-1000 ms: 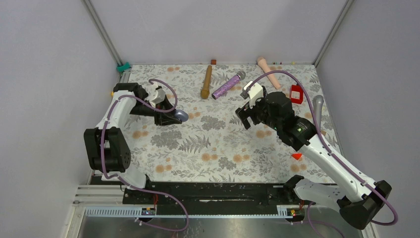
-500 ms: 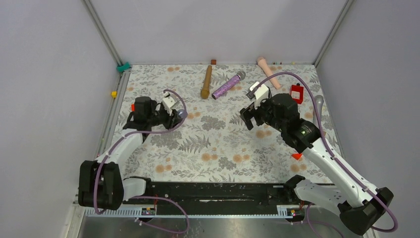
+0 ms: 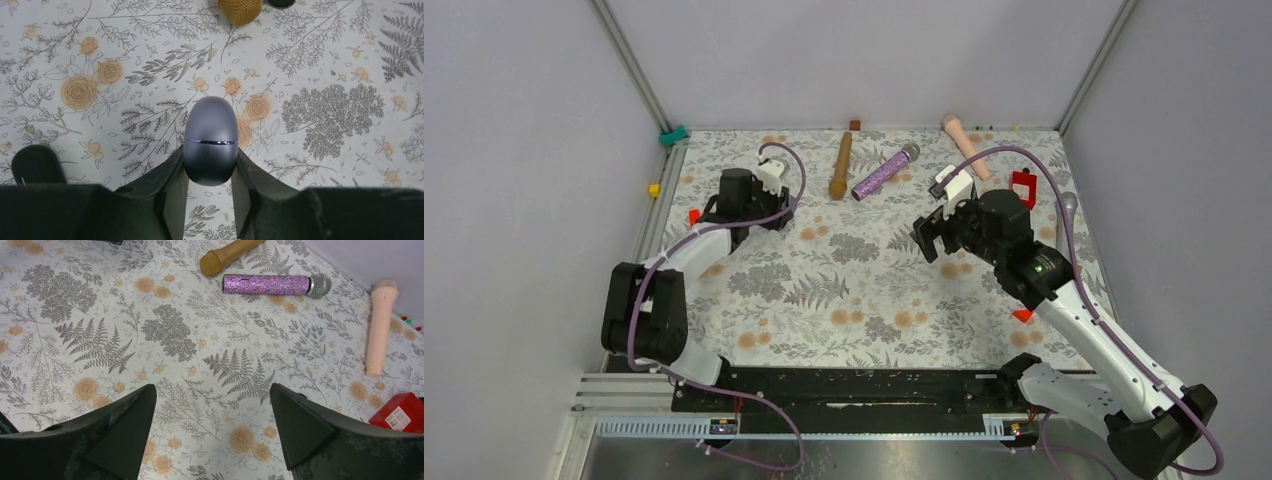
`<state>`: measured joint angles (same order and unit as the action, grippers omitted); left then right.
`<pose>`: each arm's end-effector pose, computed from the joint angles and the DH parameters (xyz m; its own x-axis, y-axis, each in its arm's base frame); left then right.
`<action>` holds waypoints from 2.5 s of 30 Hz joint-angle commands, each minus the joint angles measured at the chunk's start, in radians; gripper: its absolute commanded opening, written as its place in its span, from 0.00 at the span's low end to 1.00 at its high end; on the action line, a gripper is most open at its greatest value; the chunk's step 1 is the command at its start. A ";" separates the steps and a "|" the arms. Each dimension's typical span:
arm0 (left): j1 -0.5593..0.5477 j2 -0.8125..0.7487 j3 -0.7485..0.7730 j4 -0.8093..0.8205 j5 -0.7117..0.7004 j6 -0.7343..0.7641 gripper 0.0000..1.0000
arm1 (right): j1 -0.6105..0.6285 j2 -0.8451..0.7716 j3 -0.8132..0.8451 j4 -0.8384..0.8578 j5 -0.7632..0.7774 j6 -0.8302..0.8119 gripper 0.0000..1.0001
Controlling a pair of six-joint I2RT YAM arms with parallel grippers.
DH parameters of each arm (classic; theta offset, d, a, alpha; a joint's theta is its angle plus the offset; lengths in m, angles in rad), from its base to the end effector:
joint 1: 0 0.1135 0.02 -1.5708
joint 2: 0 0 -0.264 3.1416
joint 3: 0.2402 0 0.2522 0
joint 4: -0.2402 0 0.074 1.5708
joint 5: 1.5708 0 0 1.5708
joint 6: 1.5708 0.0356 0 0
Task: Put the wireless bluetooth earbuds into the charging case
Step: Place the charging case at the center of the board, then pick up the charging case at the center of the board.
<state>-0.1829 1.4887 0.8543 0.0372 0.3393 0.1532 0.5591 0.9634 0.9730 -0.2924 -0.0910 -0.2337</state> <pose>0.3127 -0.0699 0.2193 -0.4790 0.2349 -0.8458 0.5214 0.8513 -0.0588 0.1838 0.1188 0.3621 -0.0907 -0.3288 -0.9400 -0.6406 0.7420 -0.1977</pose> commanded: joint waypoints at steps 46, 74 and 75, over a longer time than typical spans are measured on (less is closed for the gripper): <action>-0.169 0.304 0.367 -0.279 0.173 -0.293 0.99 | -0.095 -0.081 -0.029 0.074 -0.074 0.049 0.95; 0.235 0.527 0.770 -0.649 -0.349 -0.022 0.98 | -0.107 -0.093 -0.051 0.090 -0.146 0.066 0.99; 0.236 0.539 0.776 -0.656 -0.348 -0.019 0.97 | -0.108 -0.092 -0.050 0.090 -0.148 0.066 0.99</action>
<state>0.0410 2.0159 1.5536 -0.5785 0.0265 0.1162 0.4572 0.8761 0.9241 -0.2489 -0.2070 -0.1780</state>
